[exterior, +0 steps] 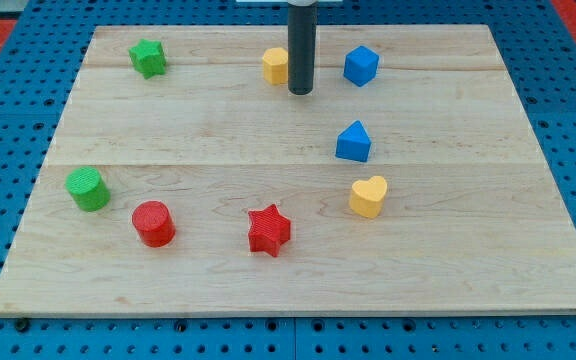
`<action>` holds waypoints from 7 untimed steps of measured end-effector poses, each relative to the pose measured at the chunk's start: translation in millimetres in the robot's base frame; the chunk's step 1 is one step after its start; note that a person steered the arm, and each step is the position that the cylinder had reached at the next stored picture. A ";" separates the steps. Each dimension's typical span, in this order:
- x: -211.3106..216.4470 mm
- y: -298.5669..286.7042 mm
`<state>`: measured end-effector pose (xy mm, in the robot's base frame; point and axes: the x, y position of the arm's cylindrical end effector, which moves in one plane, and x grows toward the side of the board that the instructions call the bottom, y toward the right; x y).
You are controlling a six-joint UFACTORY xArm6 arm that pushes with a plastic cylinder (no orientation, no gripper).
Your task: Push the yellow heart right to the yellow hexagon
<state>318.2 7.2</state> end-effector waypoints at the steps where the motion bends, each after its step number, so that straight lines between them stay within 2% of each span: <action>1: -25.6 -37.9; 2: -26.5 -40.8; 3: 34.8 19.8; 4: 84.0 -23.7; 5: 126.3 33.5; 6: 130.5 130.7; 7: 157.9 186.0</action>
<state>476.1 193.2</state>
